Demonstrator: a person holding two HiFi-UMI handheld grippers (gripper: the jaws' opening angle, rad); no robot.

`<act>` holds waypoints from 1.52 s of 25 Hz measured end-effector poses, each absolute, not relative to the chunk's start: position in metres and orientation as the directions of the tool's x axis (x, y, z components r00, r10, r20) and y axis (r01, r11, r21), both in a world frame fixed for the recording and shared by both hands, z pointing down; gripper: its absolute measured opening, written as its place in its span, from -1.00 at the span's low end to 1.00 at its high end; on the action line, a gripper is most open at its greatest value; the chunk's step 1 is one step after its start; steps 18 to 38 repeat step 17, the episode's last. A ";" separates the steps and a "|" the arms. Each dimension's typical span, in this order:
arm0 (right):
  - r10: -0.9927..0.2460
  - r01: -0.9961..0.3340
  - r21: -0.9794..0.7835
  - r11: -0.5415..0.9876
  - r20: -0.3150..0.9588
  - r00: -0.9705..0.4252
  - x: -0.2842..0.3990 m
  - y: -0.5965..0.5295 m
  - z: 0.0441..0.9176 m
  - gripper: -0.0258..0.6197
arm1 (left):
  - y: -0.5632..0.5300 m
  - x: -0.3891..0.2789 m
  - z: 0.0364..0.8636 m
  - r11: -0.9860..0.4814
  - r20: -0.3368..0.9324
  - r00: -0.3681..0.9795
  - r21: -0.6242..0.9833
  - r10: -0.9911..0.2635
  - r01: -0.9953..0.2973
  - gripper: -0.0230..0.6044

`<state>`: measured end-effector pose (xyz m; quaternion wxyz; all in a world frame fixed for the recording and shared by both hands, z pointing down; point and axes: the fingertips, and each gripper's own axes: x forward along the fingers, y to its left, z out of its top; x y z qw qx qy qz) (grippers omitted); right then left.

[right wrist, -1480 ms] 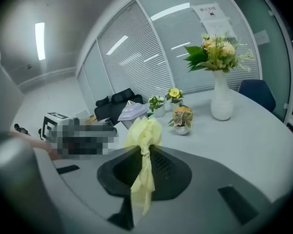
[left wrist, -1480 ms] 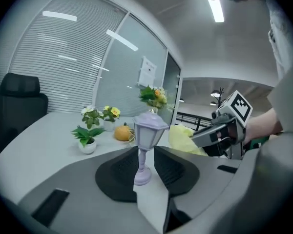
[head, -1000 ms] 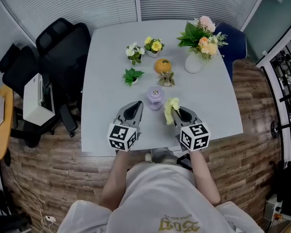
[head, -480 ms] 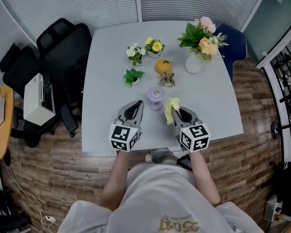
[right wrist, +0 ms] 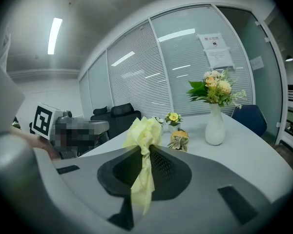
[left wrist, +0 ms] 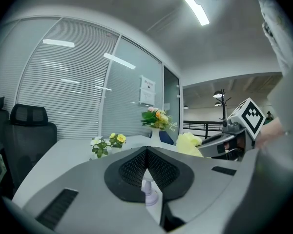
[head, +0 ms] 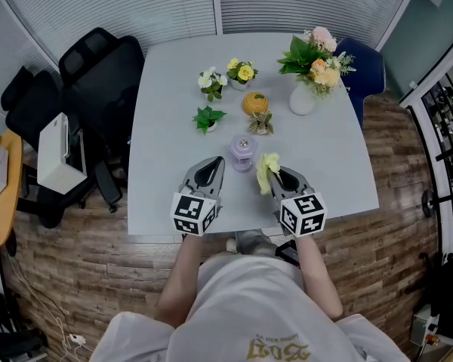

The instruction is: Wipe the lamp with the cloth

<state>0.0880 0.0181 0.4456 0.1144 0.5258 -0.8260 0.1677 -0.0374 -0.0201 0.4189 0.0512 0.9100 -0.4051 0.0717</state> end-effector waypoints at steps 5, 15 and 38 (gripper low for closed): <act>-0.829 -0.907 -0.158 0.391 0.367 -0.421 0.090 0.020 0.446 -0.78 | -0.020 -0.038 0.418 -0.662 0.173 0.656 0.032 -0.734 -0.749 -0.92; -0.823 -0.903 -0.154 0.402 0.370 -0.430 0.086 0.022 0.446 -0.78 | -0.019 -0.041 0.416 -0.658 0.168 0.652 0.025 -0.740 -0.753 -0.92; -0.822 -0.902 -0.155 0.402 0.372 -0.431 0.086 0.023 0.446 -0.78 | -0.018 -0.042 0.416 -0.659 0.170 0.652 0.019 -0.739 -0.752 -0.92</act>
